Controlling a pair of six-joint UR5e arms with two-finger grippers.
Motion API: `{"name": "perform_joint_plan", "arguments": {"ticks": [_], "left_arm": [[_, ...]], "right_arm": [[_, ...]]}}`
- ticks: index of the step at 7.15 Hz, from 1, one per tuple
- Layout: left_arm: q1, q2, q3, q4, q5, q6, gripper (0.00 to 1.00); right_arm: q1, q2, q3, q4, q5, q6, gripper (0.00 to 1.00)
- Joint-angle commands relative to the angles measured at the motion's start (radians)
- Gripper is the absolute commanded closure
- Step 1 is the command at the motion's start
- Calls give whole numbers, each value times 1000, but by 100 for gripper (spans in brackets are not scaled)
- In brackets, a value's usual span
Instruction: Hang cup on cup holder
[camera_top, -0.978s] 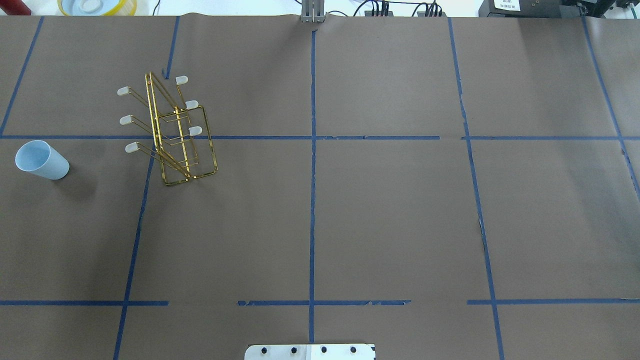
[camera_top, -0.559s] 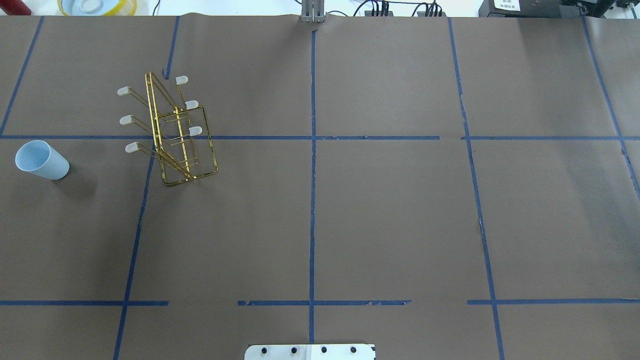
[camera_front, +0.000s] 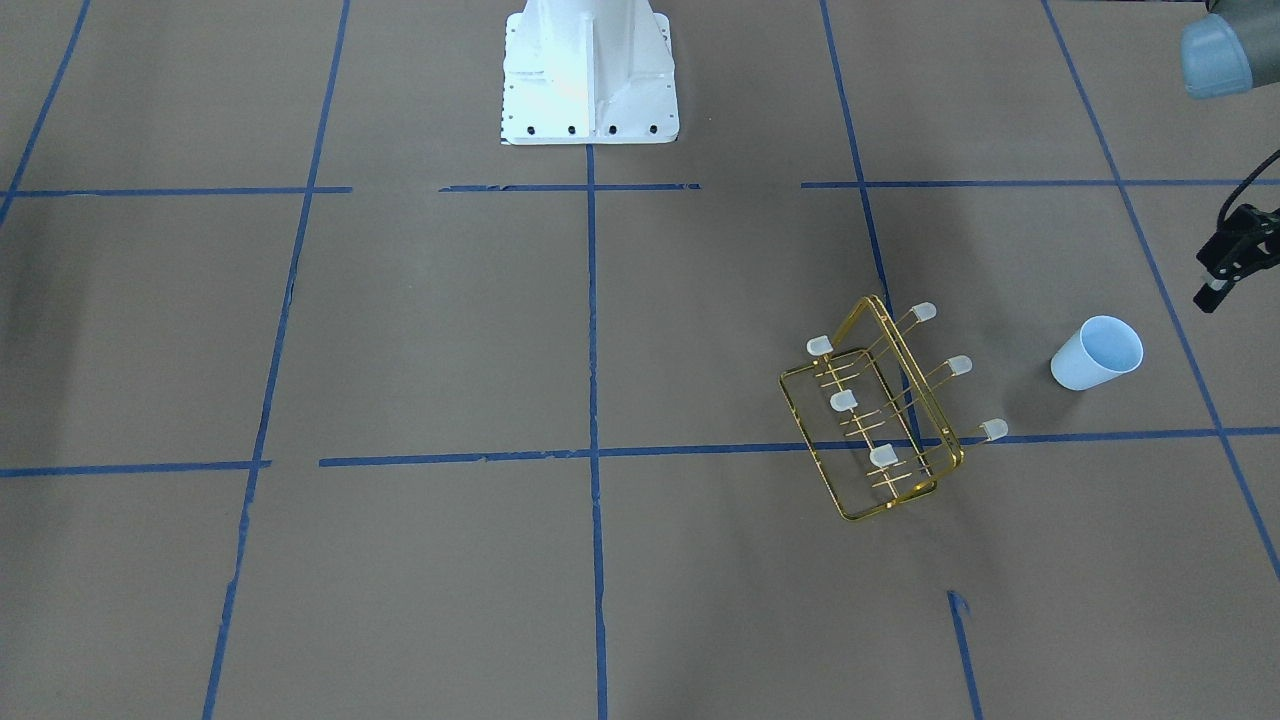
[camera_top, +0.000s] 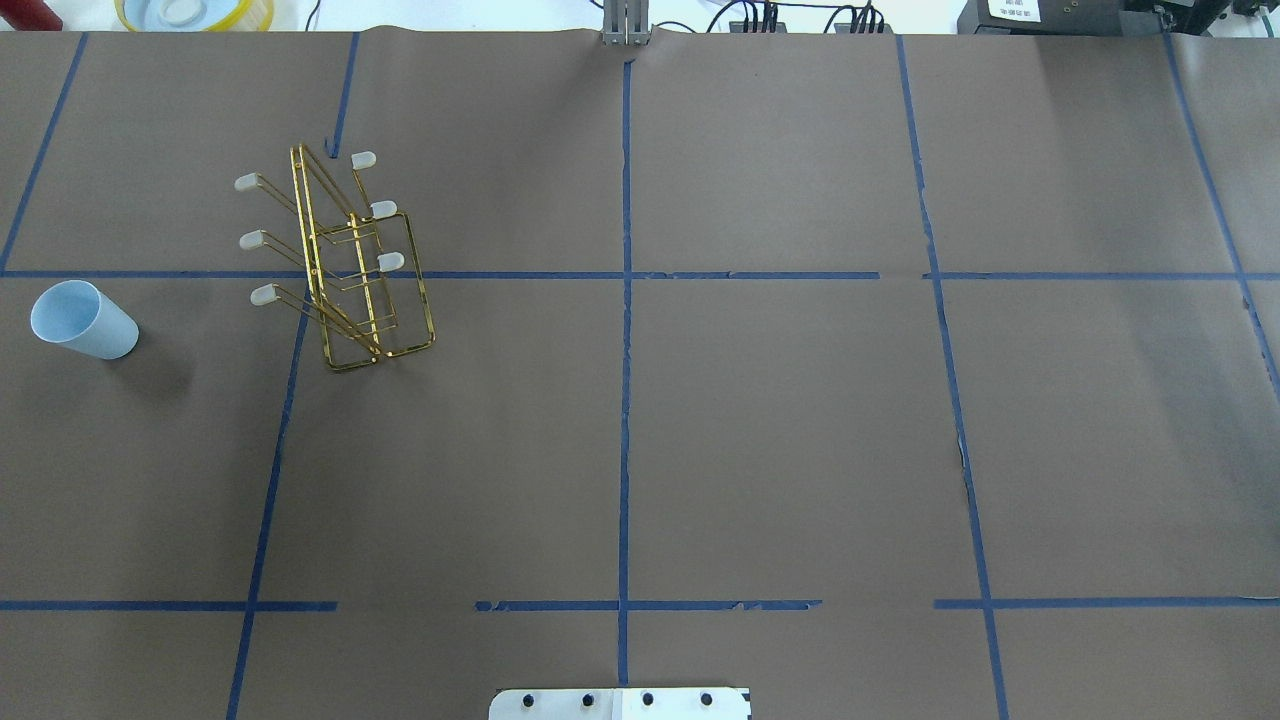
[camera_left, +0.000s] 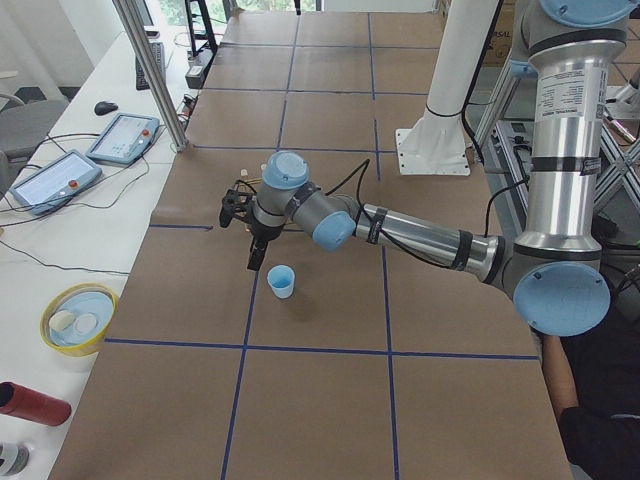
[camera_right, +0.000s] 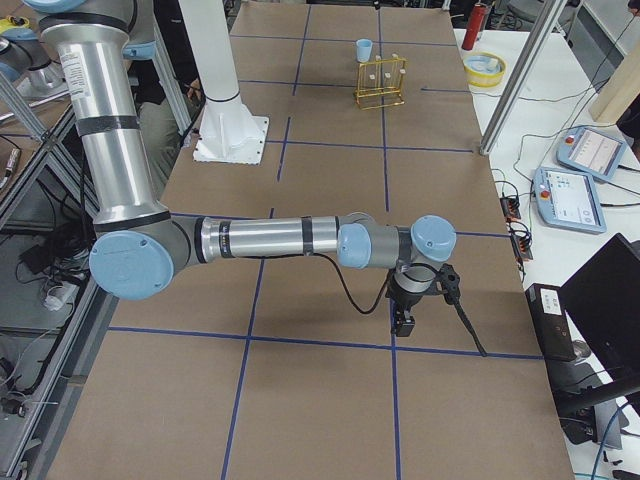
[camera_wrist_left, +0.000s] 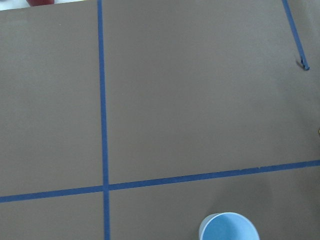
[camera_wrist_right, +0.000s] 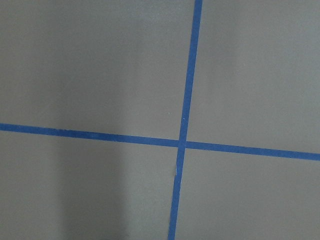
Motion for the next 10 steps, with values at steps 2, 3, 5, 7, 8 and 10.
{"name": "perform_joint_plan", "arguments": {"ticks": [2,3,5,7,8,10], "left_arm": [[195,122,-60,-312,343,-202,0],[260,173,-60,-415,442,-267,0],[382,264,-51,-602,653,-374,0],[467,321,-31,-713,818,-423,0],[496,333,4,-768,876,-442,0],[567,335,96,-865,1023,-482,0]], "right_arm": [[0,0,0,0,0,0,0],[0,0,0,0,0,1,0],[0,0,0,0,0,0,0],[0,0,0,0,0,0,0],[0,0,0,0,0,0,0],[0,0,0,0,0,0,0]]}}
